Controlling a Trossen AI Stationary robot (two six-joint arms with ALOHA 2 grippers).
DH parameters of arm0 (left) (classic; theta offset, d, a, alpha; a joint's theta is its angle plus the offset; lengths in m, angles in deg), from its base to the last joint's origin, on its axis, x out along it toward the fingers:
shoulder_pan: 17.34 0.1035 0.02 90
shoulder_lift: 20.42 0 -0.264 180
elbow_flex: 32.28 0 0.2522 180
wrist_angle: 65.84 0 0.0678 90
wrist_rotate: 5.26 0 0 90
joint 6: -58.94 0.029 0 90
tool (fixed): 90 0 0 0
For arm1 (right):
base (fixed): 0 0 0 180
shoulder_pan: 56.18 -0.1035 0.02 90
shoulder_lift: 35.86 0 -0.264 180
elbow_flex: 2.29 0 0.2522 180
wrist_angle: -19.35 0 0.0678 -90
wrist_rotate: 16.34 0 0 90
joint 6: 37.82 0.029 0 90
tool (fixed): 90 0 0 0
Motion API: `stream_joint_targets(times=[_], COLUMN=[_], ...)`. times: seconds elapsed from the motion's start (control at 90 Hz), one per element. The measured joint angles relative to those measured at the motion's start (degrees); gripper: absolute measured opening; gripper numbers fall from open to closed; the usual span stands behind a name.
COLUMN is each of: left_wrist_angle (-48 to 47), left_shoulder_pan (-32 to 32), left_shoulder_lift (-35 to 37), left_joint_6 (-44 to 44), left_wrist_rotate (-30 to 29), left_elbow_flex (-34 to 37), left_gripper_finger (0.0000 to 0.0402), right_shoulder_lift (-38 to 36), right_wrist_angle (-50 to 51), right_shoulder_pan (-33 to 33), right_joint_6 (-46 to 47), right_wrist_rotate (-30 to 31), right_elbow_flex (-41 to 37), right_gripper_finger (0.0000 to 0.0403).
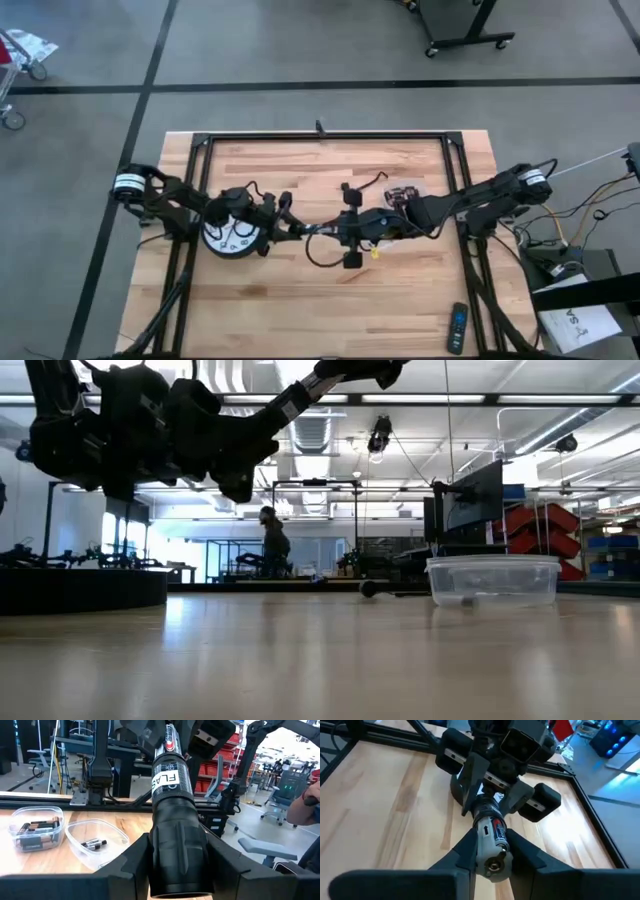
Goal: Insert battery
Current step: Insert the white battery holder into the white flashlight compartment
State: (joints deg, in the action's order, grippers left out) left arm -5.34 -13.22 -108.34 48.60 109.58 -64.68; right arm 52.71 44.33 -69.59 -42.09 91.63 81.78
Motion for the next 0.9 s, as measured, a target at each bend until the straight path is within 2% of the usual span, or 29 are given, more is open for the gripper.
stream_joint_targets(times=[0.511, 0.689, 0.9], left_wrist_angle=[0.3, 2.1, 2.9], left_shoulder_pan=[0.0, 0.0, 0.0], left_shoulder_lift=[0.1, 0.1, 0.2], left_joint_6=[0.2, 0.3, 1.7], left_wrist_rotate=[0.0, 2.5, 4.6], left_elbow_flex=[-0.2, -0.2, -0.3], left_gripper_finger=[0.0127, 0.0127, 0.0127], right_shoulder_lift=[0.4, 0.4, -0.1], right_wrist_angle=[-1.5, -3.2, -5.1], right_shoulder_pan=[0.0, 0.0, 0.0], right_joint_6=[-1.8, -1.8, -3.3], right_wrist_rotate=[0.0, -0.7, -3.6], right_elbow_flex=[0.0, 0.1, 0.1], right_gripper_finger=[0.0056, 0.0071, 0.0053])
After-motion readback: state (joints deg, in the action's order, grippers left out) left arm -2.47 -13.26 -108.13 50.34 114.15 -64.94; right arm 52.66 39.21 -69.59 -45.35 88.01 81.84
